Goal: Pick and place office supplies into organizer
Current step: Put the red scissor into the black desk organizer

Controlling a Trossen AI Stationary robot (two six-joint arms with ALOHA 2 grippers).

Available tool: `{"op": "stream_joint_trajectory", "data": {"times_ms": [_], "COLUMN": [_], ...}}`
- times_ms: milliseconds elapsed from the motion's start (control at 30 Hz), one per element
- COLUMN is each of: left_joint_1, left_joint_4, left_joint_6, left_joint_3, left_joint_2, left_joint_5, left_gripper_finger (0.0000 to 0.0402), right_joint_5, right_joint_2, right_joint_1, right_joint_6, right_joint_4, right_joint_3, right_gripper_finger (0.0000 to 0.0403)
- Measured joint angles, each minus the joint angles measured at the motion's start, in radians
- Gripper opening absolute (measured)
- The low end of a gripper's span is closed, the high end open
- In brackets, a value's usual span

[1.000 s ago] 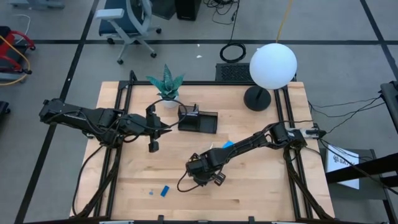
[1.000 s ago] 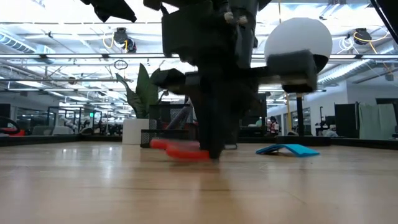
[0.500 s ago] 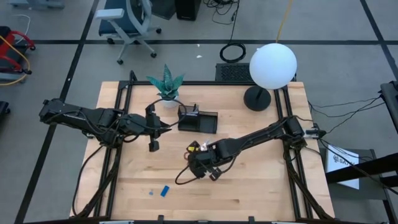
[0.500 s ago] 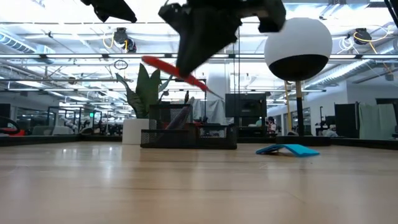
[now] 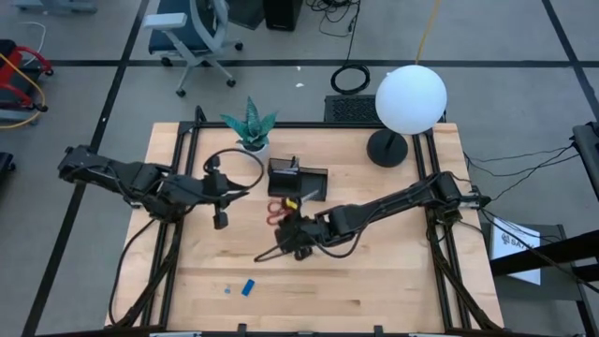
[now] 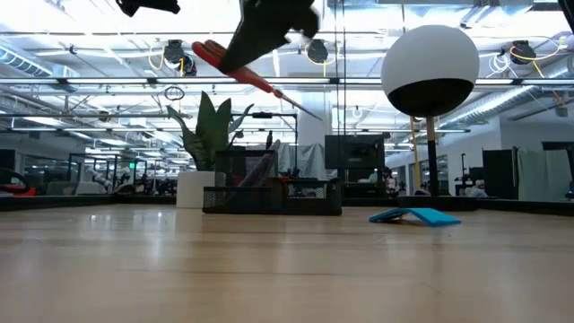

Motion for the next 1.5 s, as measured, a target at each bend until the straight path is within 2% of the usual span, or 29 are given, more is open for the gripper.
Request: {"op": "stream_joint_trajectory", "data": {"times_ms": [100, 267, 567, 700, 833, 1000, 1100, 1300, 1500], "left_joint_1": [-0.03, -0.067, -0.114, -0.132, -0.142, -0.143, -0.143, -0.142, -0.142], "left_joint_4": [-0.003, -0.005, -0.007, -0.003, -0.002, 0.007, 0.012, 0.015, 0.03], "left_joint_6": [-0.009, -0.007, -0.006, 0.001, 0.001, 0.008, 0.008, 0.009, 0.025], "left_joint_3": [0.0, 0.0, 0.0, 0.0, 0.0, 0.0, 0.0, 0.0, 0.0], "left_joint_2": [-0.016, -0.022, -0.037, -0.041, -0.04, -0.04, -0.04, -0.04, -0.034], "left_joint_5": [-0.045, -0.066, -0.163, -0.193, -0.211, -0.213, -0.214, -0.214, -0.214], "left_gripper_finger": [0.006, 0.006, 0.006, 0.006, 0.006, 0.006, 0.006, 0.006, 0.006], "right_joint_5": [0.086, 0.103, 0.1, -0.003, -0.14, -0.35, -0.43, -0.503, -0.531], "right_joint_2": [-0.007, -0.054, -0.226, -0.289, -0.32, -0.321, -0.319, -0.318, -0.317], "right_joint_1": [-0.009, -0.025, -0.091, -0.132, -0.196, -0.28, -0.314, -0.365, -0.397], "right_joint_6": [0.002, -0.042, -0.054, -0.038, 0.069, 0.241, 0.272, 0.288, 0.299], "right_joint_4": [0.13, 0.42, 1.031, 1.368, 1.64, 1.794, 1.824, 1.827, 1.79], "right_joint_3": [-0.032, -0.136, -0.521, -0.703, -0.836, -0.903, -0.904, -0.904, -0.904], "right_gripper_finger": [0.0007, 0.0007, 0.0007, 0.0007, 0.0007, 0.0007, 0.0007, 0.0006, 0.0006]}}
